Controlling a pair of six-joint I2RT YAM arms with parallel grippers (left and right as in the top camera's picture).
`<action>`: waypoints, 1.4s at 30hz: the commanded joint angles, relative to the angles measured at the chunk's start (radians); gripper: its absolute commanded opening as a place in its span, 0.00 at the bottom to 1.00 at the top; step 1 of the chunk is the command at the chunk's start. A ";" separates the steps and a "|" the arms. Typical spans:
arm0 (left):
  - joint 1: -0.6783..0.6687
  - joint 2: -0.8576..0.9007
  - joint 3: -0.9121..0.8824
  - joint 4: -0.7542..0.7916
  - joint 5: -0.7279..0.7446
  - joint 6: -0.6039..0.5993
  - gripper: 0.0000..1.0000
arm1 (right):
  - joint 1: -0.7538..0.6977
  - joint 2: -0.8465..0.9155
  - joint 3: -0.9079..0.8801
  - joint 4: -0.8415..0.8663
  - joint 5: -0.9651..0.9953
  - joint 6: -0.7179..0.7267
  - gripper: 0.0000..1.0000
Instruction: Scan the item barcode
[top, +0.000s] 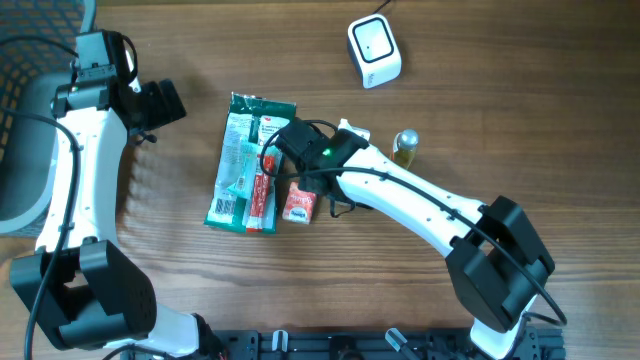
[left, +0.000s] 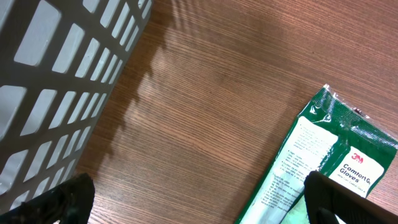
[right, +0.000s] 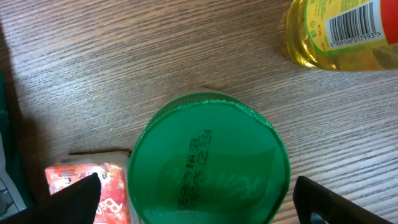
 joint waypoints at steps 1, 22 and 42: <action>0.003 -0.002 0.007 0.003 0.008 -0.002 1.00 | -0.018 0.015 -0.009 0.002 0.021 0.019 0.88; 0.003 -0.002 0.007 0.003 0.008 -0.002 1.00 | -0.020 0.015 -0.013 0.001 0.046 -0.133 0.70; 0.003 -0.002 0.007 0.003 0.008 -0.002 1.00 | -0.020 0.015 -0.013 0.021 -0.010 -0.295 1.00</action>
